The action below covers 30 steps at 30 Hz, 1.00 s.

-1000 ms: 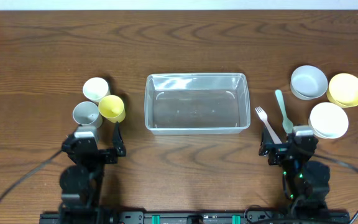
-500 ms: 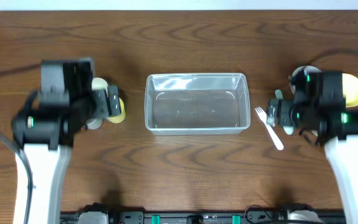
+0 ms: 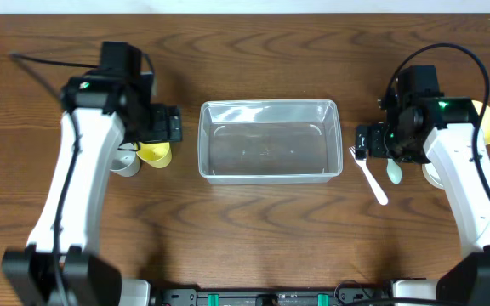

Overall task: Pack container
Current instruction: 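Move left gripper down onto the yellow cup and grasp it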

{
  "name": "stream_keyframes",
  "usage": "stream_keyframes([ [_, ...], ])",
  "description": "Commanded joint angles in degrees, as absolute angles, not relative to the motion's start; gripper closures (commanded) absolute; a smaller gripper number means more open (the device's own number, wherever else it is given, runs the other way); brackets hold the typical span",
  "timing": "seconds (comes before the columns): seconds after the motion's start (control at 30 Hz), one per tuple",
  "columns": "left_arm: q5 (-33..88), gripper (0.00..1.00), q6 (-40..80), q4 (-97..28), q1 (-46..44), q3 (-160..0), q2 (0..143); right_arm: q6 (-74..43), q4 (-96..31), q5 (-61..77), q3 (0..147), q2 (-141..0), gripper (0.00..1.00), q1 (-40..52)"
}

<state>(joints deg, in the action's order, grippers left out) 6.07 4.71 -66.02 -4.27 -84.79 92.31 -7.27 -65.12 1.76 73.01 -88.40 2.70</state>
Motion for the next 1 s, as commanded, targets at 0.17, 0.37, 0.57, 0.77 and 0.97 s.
stream_keyframes([
  [0.17, 6.9, 0.01, 5.3, -66.3, -5.1, -85.5, 104.9, -8.1, -66.2, 1.9, 74.0, -89.1, 0.01, 2.0],
  [0.37, 6.9, 0.04, 5.3, -65.3, -5.1, -85.5, 112.0, -8.1, -67.1, 1.9, 73.9, -89.1, 0.01, 2.0],
  [0.57, 6.9, 0.36, 5.2, -65.3, -5.1, -85.5, 114.5, -8.1, -67.1, 1.9, 73.8, -89.1, 0.06, 2.0],
  [0.77, 6.9, 0.69, 5.2, -65.3, -5.1, -85.5, 114.4, -8.1, -67.1, 1.9, 73.8, -89.1, 0.14, 2.0],
  [0.97, 6.9, 0.94, 5.2, -65.3, -5.4, -85.5, 114.3, -8.1, -67.1, 1.9, 73.8, -89.1, 0.14, 2.0],
])
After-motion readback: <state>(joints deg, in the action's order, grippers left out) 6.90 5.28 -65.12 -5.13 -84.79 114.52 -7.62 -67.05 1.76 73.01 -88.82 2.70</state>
